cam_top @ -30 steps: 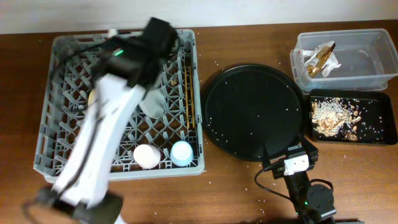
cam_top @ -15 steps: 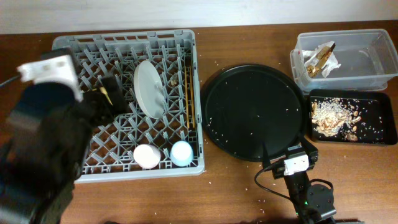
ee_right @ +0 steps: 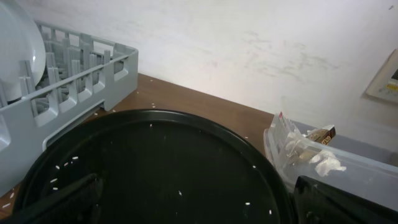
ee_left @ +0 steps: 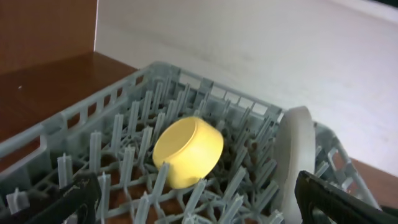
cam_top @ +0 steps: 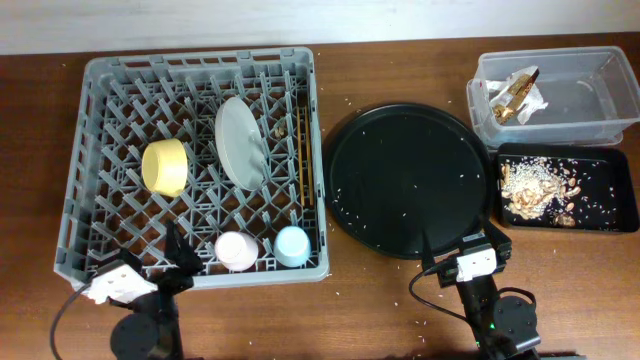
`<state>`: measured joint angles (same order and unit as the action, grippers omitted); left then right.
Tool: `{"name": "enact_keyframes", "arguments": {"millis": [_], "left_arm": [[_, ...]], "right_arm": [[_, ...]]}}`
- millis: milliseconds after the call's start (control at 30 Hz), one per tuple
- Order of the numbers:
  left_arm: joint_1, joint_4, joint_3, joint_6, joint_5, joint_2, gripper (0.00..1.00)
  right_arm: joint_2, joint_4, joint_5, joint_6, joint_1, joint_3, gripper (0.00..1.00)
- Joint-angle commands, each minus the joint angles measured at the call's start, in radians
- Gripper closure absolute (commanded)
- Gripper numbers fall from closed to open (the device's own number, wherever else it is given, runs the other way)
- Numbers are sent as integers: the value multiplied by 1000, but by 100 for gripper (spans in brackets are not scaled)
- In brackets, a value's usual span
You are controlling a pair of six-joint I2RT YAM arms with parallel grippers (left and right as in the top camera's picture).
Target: Sort waste into correct bins and load items into the dishwasher rack
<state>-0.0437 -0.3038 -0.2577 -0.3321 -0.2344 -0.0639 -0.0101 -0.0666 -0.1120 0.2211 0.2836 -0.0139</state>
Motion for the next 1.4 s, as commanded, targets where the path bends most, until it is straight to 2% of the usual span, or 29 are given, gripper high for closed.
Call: {"name": "enact_keyframes", "arguments": {"millis": [0, 67, 100, 333, 400, 433, 500, 1367], "left_arm": [[-7, 113, 127, 13, 14, 59, 1], [-7, 278, 251, 11, 35, 59, 1], [-5, 242, 249, 8, 37, 59, 1], [-5, 248, 249, 8, 34, 59, 1], [-5, 386, 249, 10, 21, 59, 1], [-5, 378, 249, 9, 21, 59, 1], [-5, 238, 249, 9, 23, 59, 1], [-5, 240, 248, 9, 36, 59, 1]], "right_arm": [[6, -3, -5, 3, -3, 8, 2], [6, -3, -5, 3, -3, 8, 2], [6, -3, -5, 3, -3, 8, 1], [6, -3, -5, 3, -3, 8, 1], [6, -3, -5, 3, -3, 8, 2], [6, -3, -5, 3, -3, 8, 1], [6, -3, -5, 3, -3, 8, 2], [6, -3, -5, 3, -3, 8, 2]]}}
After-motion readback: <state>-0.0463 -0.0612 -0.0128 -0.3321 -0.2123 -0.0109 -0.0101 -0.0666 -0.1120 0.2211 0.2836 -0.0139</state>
